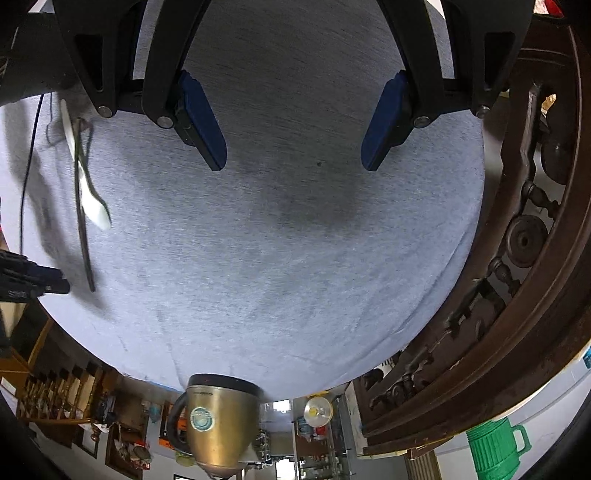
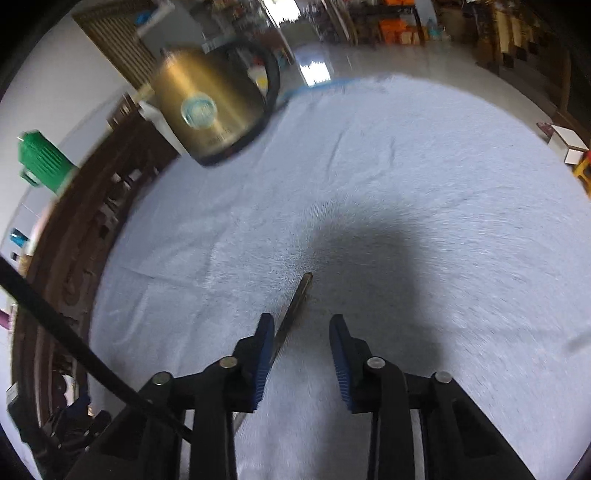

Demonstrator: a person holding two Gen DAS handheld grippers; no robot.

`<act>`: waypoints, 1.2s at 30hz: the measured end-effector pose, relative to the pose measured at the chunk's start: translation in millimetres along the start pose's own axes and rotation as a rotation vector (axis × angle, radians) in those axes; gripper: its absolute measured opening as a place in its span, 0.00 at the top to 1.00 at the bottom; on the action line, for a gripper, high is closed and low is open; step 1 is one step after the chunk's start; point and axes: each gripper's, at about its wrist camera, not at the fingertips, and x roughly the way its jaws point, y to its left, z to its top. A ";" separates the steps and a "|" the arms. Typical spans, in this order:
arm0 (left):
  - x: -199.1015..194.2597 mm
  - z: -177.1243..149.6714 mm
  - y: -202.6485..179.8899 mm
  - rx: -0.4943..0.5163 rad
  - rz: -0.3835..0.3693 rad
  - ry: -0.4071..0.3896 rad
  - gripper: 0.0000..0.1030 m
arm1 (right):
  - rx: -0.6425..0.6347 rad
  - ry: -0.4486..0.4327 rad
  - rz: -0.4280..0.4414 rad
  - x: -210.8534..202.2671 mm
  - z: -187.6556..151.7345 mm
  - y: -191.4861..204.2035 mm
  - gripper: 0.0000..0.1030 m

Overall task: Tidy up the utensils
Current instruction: 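Move left tool toward the white spoon while right tool moves toward the last chopstick, then close left tool on the white spoon while right tool grips the chopstick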

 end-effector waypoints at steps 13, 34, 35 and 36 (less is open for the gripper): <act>9.0 26.2 -27.7 0.083 -0.048 -0.010 0.26 | -0.115 0.015 -0.205 31.3 6.3 25.8 0.93; 61.7 60.3 -156.2 0.294 -0.451 0.223 0.37 | -0.040 -0.187 -0.137 -70.8 -32.2 -40.8 0.94; 60.8 61.4 -156.3 0.299 -0.443 0.198 0.50 | -0.038 -0.195 -0.129 -73.9 -32.7 -41.5 0.94; 61.7 63.3 -156.9 0.304 -0.431 0.191 0.57 | -0.035 -0.203 -0.122 -77.1 -34.3 -43.2 0.94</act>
